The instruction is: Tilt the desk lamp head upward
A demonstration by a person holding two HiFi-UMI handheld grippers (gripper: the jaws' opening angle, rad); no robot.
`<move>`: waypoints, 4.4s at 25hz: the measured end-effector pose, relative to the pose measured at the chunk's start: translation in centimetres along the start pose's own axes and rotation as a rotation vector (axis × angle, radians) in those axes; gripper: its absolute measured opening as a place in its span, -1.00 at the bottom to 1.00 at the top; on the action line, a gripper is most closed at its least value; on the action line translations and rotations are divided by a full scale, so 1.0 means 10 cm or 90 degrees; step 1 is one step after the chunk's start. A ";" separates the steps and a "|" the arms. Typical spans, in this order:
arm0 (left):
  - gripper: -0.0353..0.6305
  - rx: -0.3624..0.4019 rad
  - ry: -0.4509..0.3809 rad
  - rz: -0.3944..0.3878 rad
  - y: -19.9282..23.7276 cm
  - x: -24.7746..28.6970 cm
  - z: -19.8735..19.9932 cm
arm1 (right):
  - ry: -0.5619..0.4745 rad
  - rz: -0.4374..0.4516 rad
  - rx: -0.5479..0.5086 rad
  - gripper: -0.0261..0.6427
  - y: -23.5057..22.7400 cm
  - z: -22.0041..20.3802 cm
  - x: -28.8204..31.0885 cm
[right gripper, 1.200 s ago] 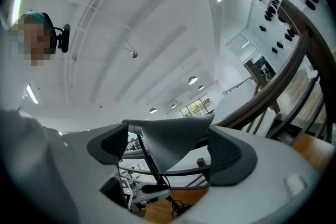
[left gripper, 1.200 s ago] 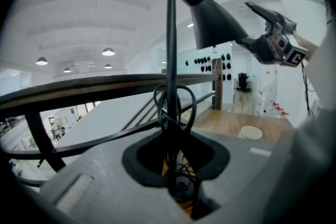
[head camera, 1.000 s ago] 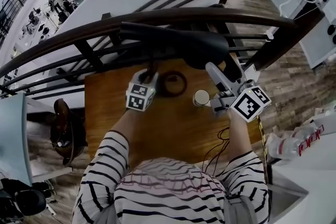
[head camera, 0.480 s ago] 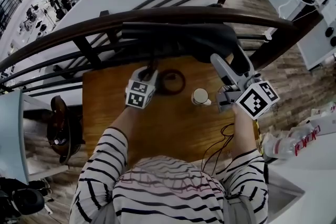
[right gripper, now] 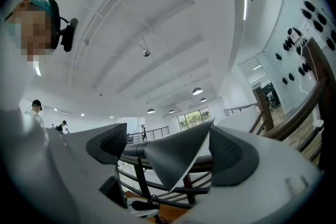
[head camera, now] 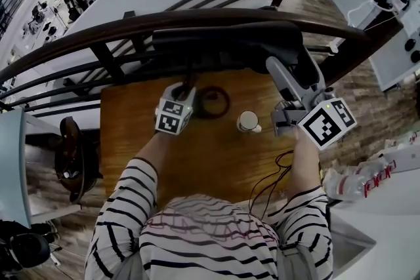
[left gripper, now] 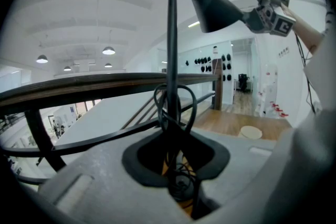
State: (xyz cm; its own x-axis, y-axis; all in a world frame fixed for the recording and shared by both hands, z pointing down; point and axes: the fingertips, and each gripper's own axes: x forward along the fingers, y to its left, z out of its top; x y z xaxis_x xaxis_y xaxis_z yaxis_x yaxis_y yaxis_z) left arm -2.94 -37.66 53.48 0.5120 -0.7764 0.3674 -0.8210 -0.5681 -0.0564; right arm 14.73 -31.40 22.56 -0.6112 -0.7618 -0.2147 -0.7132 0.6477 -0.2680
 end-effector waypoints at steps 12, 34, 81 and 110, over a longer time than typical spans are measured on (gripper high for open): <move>-0.69 0.000 0.002 0.013 0.04 -0.02 -0.04 | -0.004 0.014 -0.031 0.52 0.21 0.20 0.09; -0.67 -0.017 0.035 -0.007 -0.01 -0.03 -0.05 | -0.024 0.008 -0.075 0.52 0.30 0.27 0.00; -0.33 -0.003 -0.186 -0.095 -0.56 -2.74 0.21 | 0.068 -0.188 0.106 -0.08 1.49 -1.92 -1.24; -0.88 -0.005 -0.166 -0.185 -0.68 -3.59 -0.43 | 0.089 -0.312 0.107 -0.92 2.35 -2.70 -1.79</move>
State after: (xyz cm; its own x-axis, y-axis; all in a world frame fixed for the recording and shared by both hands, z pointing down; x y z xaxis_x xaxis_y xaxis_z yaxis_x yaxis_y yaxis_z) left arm -16.81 -4.72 44.66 0.7700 -0.6269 0.1188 -0.6333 -0.7736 0.0230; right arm -0.32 -2.26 45.49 -0.2683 -0.9584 0.0973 -0.8685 0.1970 -0.4549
